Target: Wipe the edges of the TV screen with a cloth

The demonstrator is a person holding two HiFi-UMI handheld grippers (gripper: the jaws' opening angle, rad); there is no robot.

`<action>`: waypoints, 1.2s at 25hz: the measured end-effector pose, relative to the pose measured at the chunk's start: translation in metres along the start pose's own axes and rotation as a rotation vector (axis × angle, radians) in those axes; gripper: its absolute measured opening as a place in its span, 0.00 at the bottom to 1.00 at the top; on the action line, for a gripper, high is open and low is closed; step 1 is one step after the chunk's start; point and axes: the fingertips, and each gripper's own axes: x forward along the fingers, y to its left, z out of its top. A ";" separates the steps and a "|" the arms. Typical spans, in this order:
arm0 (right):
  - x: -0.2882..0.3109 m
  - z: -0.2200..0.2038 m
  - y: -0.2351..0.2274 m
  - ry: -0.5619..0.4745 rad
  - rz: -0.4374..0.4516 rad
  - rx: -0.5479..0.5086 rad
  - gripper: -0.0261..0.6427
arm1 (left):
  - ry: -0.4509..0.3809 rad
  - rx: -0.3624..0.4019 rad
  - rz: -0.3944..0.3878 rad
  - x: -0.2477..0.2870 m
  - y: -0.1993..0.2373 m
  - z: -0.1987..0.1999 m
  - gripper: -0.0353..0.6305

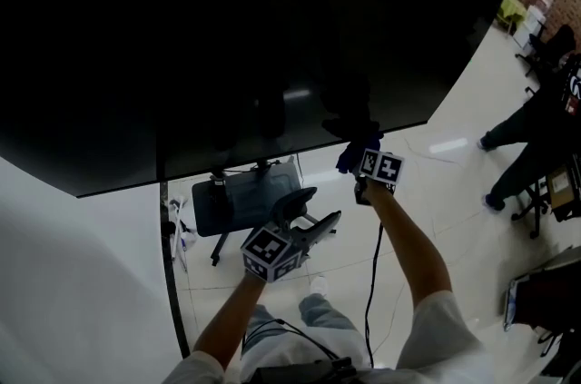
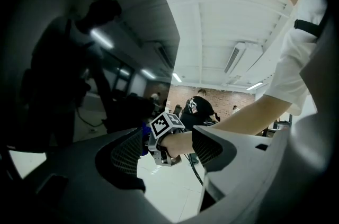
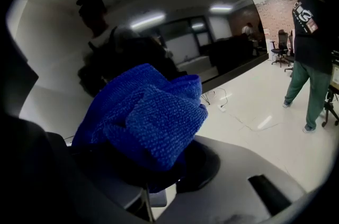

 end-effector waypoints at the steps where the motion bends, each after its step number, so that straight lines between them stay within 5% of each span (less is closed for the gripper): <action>1: 0.009 -0.007 0.014 0.006 0.007 -0.009 0.16 | -0.004 -0.007 0.015 -0.012 0.012 -0.004 0.48; 15: 0.040 -0.070 0.152 0.083 0.108 -0.024 0.16 | -0.051 -0.024 0.161 -0.127 0.056 -0.003 0.48; 30: 0.080 -0.162 0.345 0.208 0.270 -0.155 0.16 | -0.089 -0.043 0.361 -0.267 0.109 -0.009 0.48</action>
